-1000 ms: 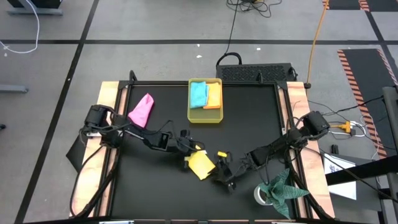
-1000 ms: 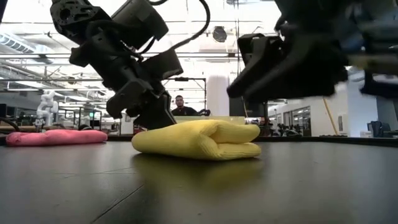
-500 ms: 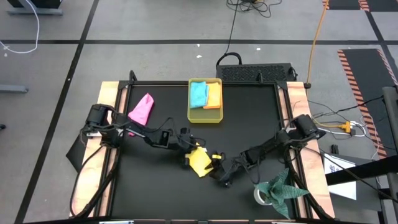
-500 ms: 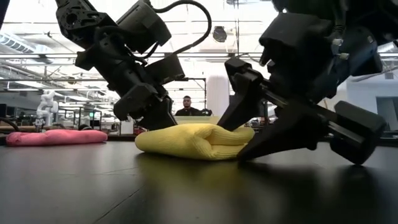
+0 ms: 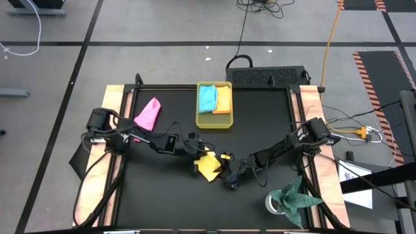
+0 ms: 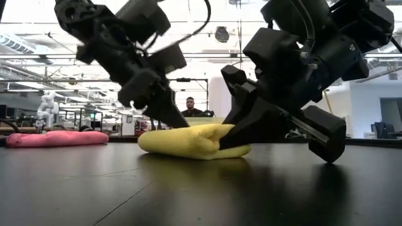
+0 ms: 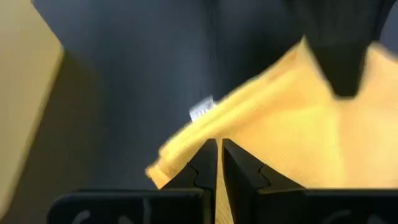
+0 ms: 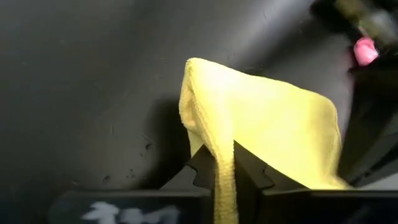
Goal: Fold microfiber towels
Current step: Put the yellow towel into the yellow bin
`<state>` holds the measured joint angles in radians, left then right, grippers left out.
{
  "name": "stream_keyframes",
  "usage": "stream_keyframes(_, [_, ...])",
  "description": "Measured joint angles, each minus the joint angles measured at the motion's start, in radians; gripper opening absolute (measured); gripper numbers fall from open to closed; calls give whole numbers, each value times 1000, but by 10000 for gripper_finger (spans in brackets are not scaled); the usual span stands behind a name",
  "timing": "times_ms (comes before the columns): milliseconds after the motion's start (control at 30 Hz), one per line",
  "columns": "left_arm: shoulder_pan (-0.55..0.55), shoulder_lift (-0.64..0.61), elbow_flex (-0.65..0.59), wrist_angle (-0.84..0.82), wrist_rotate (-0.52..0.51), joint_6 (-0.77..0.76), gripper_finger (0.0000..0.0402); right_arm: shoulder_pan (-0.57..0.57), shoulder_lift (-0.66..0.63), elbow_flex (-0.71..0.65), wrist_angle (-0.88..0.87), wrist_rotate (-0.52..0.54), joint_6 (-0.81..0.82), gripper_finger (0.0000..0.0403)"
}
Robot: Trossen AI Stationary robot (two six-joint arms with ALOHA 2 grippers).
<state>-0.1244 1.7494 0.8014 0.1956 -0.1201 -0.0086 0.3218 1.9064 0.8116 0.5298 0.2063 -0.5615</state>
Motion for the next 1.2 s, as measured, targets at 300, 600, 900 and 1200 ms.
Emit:
stream_keyframes(300, [-86,-195,3,-298,-216,-59,26,6,-137,-4,-132,-101,119,7])
stream_keyframes(600, [-184,-264,2,-517,-400,-215,26,-80,-400,-2,-184,-69,132,4])
stream_keyframes(900, [-225,-264,1,-537,-485,-259,26,-348,-563,-2,-185,-24,93,3])
stream_keyframes(1200, [-205,-264,-9,-323,-624,-62,26,-542,-563,-2,-167,-135,66,3])
